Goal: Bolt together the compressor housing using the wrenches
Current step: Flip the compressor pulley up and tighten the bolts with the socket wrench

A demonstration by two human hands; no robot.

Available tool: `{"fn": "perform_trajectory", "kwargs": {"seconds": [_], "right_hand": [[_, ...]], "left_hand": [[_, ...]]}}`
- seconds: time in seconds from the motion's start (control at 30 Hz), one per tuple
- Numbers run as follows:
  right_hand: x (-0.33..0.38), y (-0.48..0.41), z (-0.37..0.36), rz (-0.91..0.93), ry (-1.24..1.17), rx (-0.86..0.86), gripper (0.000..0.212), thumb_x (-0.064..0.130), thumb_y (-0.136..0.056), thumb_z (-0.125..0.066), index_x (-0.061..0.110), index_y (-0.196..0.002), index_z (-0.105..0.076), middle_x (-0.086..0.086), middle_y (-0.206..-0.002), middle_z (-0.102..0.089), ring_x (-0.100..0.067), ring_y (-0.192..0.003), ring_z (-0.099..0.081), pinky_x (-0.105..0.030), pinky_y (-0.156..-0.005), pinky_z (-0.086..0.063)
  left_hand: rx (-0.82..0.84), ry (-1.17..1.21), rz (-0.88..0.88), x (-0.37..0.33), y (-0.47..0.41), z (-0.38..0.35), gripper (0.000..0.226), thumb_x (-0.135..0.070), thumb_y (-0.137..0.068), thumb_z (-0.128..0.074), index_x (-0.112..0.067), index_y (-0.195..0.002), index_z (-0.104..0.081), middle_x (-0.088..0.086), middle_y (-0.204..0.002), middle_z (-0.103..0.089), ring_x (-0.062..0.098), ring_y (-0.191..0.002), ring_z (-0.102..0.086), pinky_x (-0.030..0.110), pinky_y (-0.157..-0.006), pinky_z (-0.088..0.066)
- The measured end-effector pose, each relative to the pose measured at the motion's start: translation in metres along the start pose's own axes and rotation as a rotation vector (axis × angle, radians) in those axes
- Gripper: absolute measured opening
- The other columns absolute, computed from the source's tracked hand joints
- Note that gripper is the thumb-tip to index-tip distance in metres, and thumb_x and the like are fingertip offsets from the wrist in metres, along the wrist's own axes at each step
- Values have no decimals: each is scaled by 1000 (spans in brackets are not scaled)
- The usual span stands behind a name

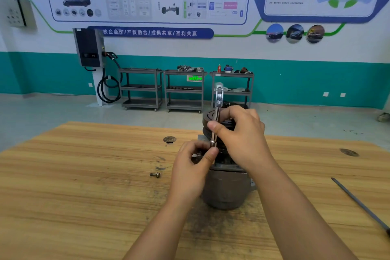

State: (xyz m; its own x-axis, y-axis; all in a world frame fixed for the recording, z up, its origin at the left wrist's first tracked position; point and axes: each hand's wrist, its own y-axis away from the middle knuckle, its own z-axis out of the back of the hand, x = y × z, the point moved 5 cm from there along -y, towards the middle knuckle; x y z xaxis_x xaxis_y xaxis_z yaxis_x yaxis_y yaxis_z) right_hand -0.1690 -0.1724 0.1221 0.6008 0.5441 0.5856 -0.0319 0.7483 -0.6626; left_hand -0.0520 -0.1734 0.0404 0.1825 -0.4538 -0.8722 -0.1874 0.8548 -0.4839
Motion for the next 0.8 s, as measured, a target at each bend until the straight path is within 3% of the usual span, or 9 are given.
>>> {"fn": "perform_trajectory", "kwargs": {"seconds": [0.1,0.2,0.33,0.43,0.57,0.7,0.8], "right_hand": [[3,0,-1,11,27,-2,22,40,-81,-67,35,-73,-47,26,-81,-43,1,-84,-22,-25,-77,-17],[2,0,1,22,-23,62,10,33,-87,-61,39,-82,-54,29,-83,-46,-1,-92,-27,-33,-92,-26],[2,0,6,-14,-42,60,15,27,-86,-65,35,-79,-54,24,-77,-41,-14,-96,-40,-46,-99,-34],[3,0,5,-39,-40,18,16,32,-81,-69,29,-74,-55,23,-77,-40,-11,-95,-38,-42,-97,-34],[1,0,3,-34,-31,19,14,36,-80,-69,26,-82,-60,24,-80,-42,-1,-89,-27,-36,-95,-30],[1,0,6,-9,-63,115,14,24,-86,-65,30,-98,-67,29,-84,-50,-12,-106,-39,-45,-103,-30],[2,-2,8,-33,-63,94,9,22,-85,-67,29,-91,-66,27,-78,-46,-17,-107,-44,-47,-102,-33]], "left_hand": [[1,-20,-25,0,-1,1,6,-17,-86,-65,-21,-82,-64,-1,-93,-61,5,-89,-56,17,-78,-41],[25,-22,-28,-2,-2,0,12,-17,-90,-58,-21,-84,-68,-3,-96,-59,-3,-89,-54,6,-76,-37],[30,-8,-9,-2,0,-2,13,-21,-91,-56,-25,-85,-66,-3,-95,-59,3,-91,-55,11,-78,-39],[-5,-37,-8,-2,1,-1,5,-23,-85,-64,-26,-81,-61,-4,-93,-60,7,-89,-55,17,-76,-40],[-23,-58,-52,-5,0,1,17,-14,-84,-65,-26,-74,-59,-5,-89,-58,2,-86,-53,8,-73,-36],[-28,-49,-70,-6,0,2,20,-9,-86,-62,-25,-73,-61,-2,-91,-58,1,-87,-54,7,-74,-36],[-19,-51,-59,-6,0,2,20,-8,-87,-61,-23,-73,-61,-2,-91,-58,-2,-86,-53,6,-73,-36]]}}
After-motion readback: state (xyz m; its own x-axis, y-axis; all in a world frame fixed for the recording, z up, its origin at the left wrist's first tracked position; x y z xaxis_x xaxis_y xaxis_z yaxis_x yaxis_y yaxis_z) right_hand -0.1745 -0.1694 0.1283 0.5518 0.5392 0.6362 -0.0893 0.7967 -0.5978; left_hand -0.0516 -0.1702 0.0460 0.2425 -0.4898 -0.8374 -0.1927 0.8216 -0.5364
